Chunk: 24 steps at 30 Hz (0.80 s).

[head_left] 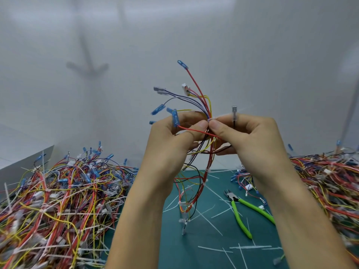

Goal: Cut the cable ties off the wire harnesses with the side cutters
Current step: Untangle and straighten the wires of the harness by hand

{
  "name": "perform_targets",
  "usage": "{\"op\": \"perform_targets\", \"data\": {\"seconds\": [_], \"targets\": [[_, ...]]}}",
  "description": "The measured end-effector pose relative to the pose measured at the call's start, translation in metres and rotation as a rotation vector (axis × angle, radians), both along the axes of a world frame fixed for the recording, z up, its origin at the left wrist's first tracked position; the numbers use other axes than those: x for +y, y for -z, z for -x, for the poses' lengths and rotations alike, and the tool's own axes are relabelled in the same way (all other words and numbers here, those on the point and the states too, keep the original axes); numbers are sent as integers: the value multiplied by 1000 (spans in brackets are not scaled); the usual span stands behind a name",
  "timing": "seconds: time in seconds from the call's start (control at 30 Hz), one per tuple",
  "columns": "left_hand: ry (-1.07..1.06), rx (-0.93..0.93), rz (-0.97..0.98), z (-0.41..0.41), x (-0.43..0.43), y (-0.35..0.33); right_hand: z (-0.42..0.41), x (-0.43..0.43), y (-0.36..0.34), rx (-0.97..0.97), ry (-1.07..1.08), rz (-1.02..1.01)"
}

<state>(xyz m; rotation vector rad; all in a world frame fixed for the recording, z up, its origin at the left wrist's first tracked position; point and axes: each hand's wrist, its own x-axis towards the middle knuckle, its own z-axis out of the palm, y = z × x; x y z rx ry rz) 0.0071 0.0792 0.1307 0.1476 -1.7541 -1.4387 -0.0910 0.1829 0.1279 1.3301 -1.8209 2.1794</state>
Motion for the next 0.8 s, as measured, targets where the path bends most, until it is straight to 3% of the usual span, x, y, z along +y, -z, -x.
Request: {"op": "perform_targets", "data": {"seconds": [0.4,0.8], "targets": [[8,-125,74,-18,-12,-5,4,6,-3,-242,-25,121],[-44,-303,325,-23,-16,-3,2,7,-4,-251,-82,89]]}}
